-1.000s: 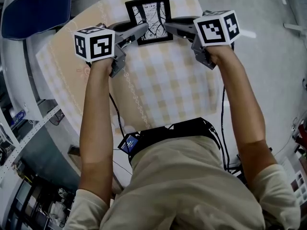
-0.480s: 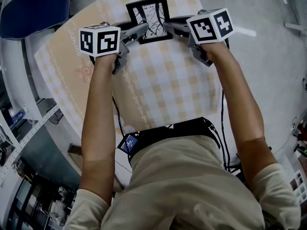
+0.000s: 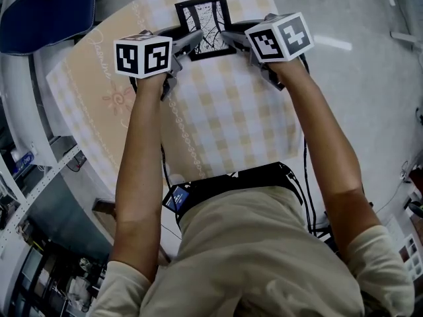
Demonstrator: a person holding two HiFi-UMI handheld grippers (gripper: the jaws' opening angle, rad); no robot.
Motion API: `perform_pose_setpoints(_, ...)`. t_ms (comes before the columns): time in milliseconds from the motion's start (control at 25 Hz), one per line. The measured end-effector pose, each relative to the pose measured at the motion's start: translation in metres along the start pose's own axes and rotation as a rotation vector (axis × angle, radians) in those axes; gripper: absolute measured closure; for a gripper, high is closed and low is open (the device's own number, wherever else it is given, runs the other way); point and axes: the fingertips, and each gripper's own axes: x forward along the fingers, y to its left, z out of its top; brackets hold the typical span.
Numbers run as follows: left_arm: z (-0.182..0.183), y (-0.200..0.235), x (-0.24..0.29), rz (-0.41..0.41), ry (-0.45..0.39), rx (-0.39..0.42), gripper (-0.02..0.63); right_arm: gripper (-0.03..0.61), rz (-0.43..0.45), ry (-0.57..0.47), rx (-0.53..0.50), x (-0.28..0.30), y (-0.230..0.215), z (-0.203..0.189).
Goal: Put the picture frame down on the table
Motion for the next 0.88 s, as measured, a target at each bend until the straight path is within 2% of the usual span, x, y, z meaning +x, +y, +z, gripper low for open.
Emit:
perform_pose_setpoints(200,0.001,-0.001,0.0,0.038,-0.02,0.015,0.443,0.456,-0.08,-0.004,-0.053,0.001,-0.005,-0.001)
perform_pose_setpoints(360,-0.001,0.006,-0.002,0.109,-0.009,0.064,0.438,0.453,-0.115,0.012,-0.094,0.003,-0.005,-0.002)
perform_pose_setpoints(520,-0.003,0.006,-0.004,0.154,-0.023,0.077,0.43,0.453,-0.157,0.026,-0.121,0.004,-0.006,-0.003)
perform_pose_setpoints(600,-0.003,0.008,-0.006,0.205,-0.03,0.103,0.423,0.453,-0.184,0.042,-0.146,0.005,-0.007,-0.003)
perform_pose_setpoints(720,0.0,0.017,-0.017,0.307,-0.032,0.184,0.419,0.453,-0.221,0.065,-0.183,0.007,-0.006,-0.004)
perform_pose_setpoints(880,0.004,0.006,-0.028,0.234,-0.067,0.153,0.454,0.453,-0.24,0.057,-0.16,0.005,-0.006,-0.004)
